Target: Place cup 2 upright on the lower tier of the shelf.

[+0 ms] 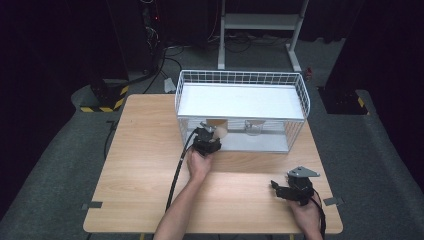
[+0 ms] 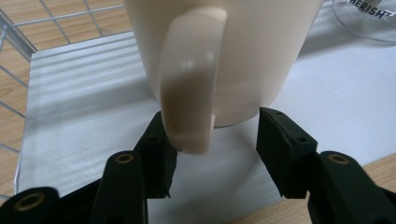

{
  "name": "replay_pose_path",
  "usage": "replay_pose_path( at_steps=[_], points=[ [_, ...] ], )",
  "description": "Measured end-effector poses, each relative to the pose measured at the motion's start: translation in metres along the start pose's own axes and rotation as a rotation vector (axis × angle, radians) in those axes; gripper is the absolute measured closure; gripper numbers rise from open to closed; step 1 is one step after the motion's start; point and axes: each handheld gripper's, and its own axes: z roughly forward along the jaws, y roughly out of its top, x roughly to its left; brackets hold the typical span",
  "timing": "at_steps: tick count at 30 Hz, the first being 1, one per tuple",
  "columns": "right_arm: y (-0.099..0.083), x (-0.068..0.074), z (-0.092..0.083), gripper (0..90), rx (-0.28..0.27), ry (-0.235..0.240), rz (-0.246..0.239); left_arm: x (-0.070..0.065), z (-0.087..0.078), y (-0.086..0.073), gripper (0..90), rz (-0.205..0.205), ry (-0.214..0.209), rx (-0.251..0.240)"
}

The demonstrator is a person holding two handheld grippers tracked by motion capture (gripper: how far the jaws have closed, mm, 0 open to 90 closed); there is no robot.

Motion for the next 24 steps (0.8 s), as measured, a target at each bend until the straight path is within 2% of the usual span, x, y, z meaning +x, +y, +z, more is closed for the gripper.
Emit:
replay_pose_path(
  at_steps=[1, 3, 4, 5, 8, 9, 10, 11, 12, 13, 14, 15, 16, 17, 18, 21, 22, 23, 24],
  points=[
    [0.000, 0.000, 0.000, 24.5, 0.000, 0.000, 0.001, -0.001, 0.000, 0.001, 48.9, -0.001, -0.014, 0.004],
    [0.000, 0.000, 0.000, 24.5, 0.000, 0.000, 0.001, -0.002, 0.001, 0.003, 50.4, -0.008, 0.000, 0.002],
    [0.000, 0.000, 0.000, 24.5, 0.000, 0.000, 0.000, -0.002, 0.001, 0.004, 51.1, -0.003, 0.012, 0.006],
    [0.000, 0.000, 0.000, 24.5, 0.000, 0.000, 0.000, -0.001, 0.002, 0.006, 51.8, 0.010, 0.005, 0.014],
    [0.000, 0.000, 0.000, 24.5, 0.000, 0.000, 0.001, -0.001, 0.004, 0.007, 53.7, -0.007, 0.022, 0.003],
    [0.000, 0.000, 0.000, 24.5, -0.001, 0.000, 0.001, 0.000, 0.004, 0.007, 54.3, 0.012, 0.025, 0.008],
    [0.000, 0.000, 0.000, 24.5, 0.000, 0.000, 0.001, -0.002, 0.005, 0.007, 54.7, -0.009, 0.058, 0.004],
    [0.000, 0.000, 0.000, 24.5, -0.001, 0.000, -0.002, -0.006, 0.005, 0.007, 55.2, -0.064, 0.086, 0.012],
    [0.000, 0.000, 0.000, 24.5, -0.001, 0.000, -0.002, -0.001, 0.006, 0.009, 55.5, -0.005, 0.078, -0.001],
    [0.000, 0.000, 0.000, 24.5, -0.001, 0.000, -0.001, 0.001, 0.007, 0.010, 55.9, 0.018, 0.034, 0.003],
    [0.000, 0.000, 0.000, 24.5, -0.001, 0.000, -0.001, 0.000, 0.008, 0.011, 56.4, 0.012, 0.019, 0.013],
    [0.000, 0.000, 0.000, 24.5, 0.000, 0.000, 0.002, -0.001, 0.008, 0.012, 56.9, 0.003, 0.037, 0.013],
    [0.000, 0.000, 0.000, 24.5, -0.001, 0.000, 0.002, 0.000, 0.009, 0.013, 57.1, 0.019, 0.032, 0.013],
    [0.000, 0.000, 0.000, 24.5, 0.000, 0.000, 0.002, -0.001, 0.009, 0.013, 57.4, 0.006, 0.050, 0.014],
    [0.000, 0.000, 0.000, 24.5, -0.001, 0.000, 0.001, 0.000, 0.010, 0.014, 57.6, 0.012, 0.024, 0.014],
    [0.000, 0.000, 0.000, 24.5, -0.001, 0.000, -0.001, -0.001, 0.010, 0.014, 57.6, 0.006, 0.020, 0.014],
    [0.000, 0.000, 0.000, 24.5, -0.001, 0.000, -0.001, 0.000, 0.010, 0.015, 57.4, 0.021, 0.031, 0.006],
    [0.000, 0.000, 0.000, 24.5, -0.001, 0.000, -0.001, 0.001, 0.010, 0.015, 56.7, 0.022, 0.024, 0.002],
    [0.000, 0.000, 0.000, 24.5, -0.001, 0.000, -0.001, 0.002, 0.010, 0.015, 54.6, 0.020, 0.000, 0.001]
  ],
)
